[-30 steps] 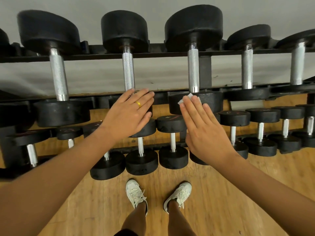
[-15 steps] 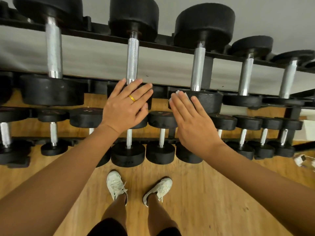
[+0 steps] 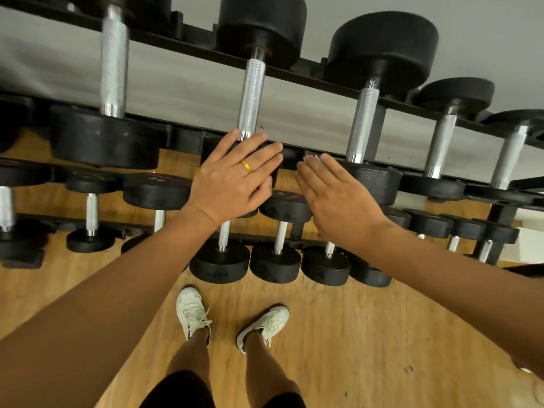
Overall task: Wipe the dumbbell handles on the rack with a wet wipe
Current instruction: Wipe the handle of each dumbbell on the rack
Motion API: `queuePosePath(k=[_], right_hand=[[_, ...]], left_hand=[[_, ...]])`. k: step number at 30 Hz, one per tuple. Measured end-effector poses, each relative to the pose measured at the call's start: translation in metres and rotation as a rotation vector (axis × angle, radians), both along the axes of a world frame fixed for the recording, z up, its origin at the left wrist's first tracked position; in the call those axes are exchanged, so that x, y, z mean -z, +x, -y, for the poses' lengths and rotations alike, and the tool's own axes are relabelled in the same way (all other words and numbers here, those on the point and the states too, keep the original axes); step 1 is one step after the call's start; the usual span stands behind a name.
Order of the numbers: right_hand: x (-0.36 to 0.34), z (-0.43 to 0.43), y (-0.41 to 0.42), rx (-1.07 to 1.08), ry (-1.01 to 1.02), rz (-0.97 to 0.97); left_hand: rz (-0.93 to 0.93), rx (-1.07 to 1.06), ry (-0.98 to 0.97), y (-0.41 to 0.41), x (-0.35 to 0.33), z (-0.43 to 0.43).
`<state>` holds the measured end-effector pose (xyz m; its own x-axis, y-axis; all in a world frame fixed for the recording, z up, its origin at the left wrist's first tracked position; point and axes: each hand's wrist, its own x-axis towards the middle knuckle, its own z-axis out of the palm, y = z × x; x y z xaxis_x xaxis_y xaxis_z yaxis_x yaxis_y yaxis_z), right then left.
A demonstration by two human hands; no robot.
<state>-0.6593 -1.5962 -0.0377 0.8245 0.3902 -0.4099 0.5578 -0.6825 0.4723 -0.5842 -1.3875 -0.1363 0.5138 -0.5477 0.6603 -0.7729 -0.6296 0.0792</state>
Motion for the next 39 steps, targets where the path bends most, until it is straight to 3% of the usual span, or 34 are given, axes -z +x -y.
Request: queuePosePath(k=[6,12,22,26,32,39], right_hand=[[0.002,-0.003,-0.024,0.033,0.012,-0.032],[0.004,0.003,-0.032,0.164,0.114,0.084],[0.017,-0.013,-0.055,0.632,0.635,0.361],[0.024,-0.006,-0.051,0.575,0.629,0.394],[0.023,0.052,-0.058,0.293,0.68,0.344],[0.02,0.06,-0.06,0.38,0.984,0.397]], left_hand=[[-0.026,-0.018,0.001,-0.001,-0.001,-0.001],[-0.049,-0.023,0.017,-0.001,0.0,-0.001],[-0.074,-0.019,0.063,-0.003,-0.005,-0.001],[-0.072,-0.012,0.066,-0.003,-0.006,-0.001],[-0.082,-0.015,0.066,-0.004,-0.008,0.0],[-0.324,-0.06,0.09,-0.025,-0.033,0.009]])
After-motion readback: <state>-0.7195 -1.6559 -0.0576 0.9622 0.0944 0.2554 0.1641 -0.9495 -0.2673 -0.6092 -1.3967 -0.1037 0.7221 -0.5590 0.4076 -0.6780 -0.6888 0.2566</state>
